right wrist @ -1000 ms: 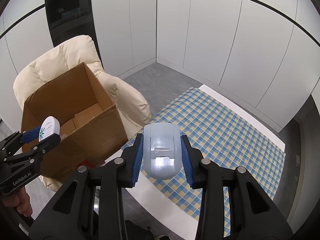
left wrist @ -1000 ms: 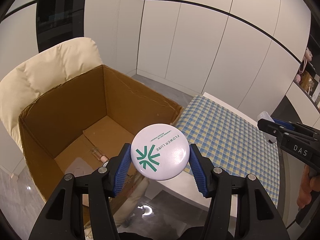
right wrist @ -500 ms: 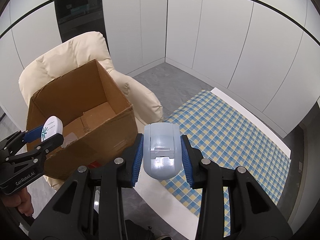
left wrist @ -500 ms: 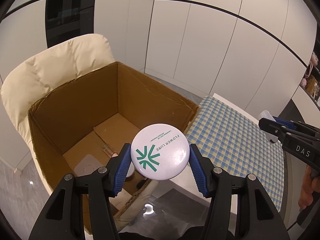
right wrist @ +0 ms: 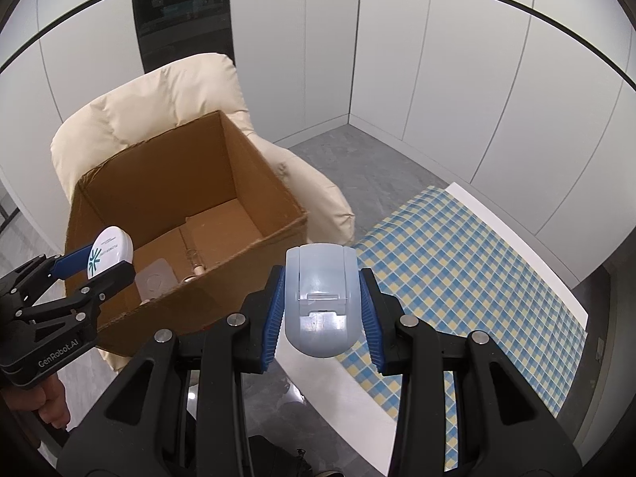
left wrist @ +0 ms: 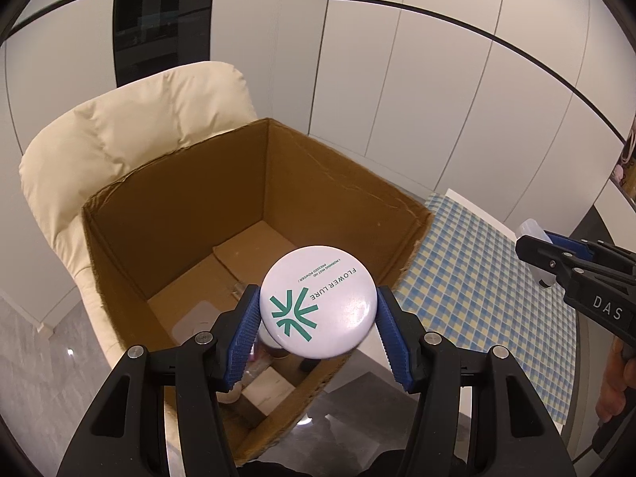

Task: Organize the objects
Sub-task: 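Lower the white compact into the box and open the left gripper, then lower the grey case into the box and open the right gripper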

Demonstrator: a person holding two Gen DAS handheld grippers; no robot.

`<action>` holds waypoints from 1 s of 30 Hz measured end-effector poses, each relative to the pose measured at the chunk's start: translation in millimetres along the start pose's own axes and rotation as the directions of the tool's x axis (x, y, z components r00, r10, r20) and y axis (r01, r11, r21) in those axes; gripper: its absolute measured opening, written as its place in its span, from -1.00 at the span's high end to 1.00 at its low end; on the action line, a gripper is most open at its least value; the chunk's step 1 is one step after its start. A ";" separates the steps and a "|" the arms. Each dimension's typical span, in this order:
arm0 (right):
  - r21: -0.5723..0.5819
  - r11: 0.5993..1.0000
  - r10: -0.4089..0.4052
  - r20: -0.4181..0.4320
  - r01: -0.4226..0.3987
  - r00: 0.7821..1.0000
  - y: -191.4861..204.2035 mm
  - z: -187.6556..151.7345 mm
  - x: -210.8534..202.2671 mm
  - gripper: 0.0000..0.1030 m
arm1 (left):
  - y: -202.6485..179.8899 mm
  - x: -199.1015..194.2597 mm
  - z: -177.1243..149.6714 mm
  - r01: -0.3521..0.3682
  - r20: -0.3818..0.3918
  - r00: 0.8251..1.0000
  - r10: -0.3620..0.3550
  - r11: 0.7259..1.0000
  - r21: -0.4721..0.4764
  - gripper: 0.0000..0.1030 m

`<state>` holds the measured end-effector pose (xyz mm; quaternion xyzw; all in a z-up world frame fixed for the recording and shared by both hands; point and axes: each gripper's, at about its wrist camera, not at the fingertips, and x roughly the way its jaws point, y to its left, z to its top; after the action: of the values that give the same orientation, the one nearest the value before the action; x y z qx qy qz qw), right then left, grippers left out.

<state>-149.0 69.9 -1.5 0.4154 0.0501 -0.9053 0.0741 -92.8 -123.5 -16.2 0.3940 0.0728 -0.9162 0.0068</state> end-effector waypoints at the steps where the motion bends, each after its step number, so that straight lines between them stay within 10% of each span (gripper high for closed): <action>1: -0.004 1.000 0.003 0.001 -0.003 1.000 2.6 0.8 0.3 0.27 | 2.7 0.5 0.5 -0.003 0.000 1.000 0.003 1.000 -0.005 -0.12; 10: -0.038 0.999 0.026 -0.004 -0.027 1.000 26.3 6.2 7.5 0.27 | 19.2 6.3 -1.1 -0.070 0.006 0.998 0.070 0.998 -0.003 -0.13; 17: -0.063 0.997 0.047 -0.005 -0.048 0.999 43.4 9.7 9.0 0.27 | 34.9 -11.9 3.7 -0.132 0.094 0.987 0.133 0.991 -0.010 -0.99; 30: -0.115 0.989 0.089 -0.016 -0.090 0.996 78.4 15.8 16.7 0.27 | 71.0 -24.3 2.0 -0.155 0.079 0.984 0.161 0.985 -0.071 -0.99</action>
<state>-157.8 -11.2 -6.2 0.4171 0.0841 -0.8943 0.1384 -72.6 -195.2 -6.4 0.3588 0.0704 -0.9259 0.0952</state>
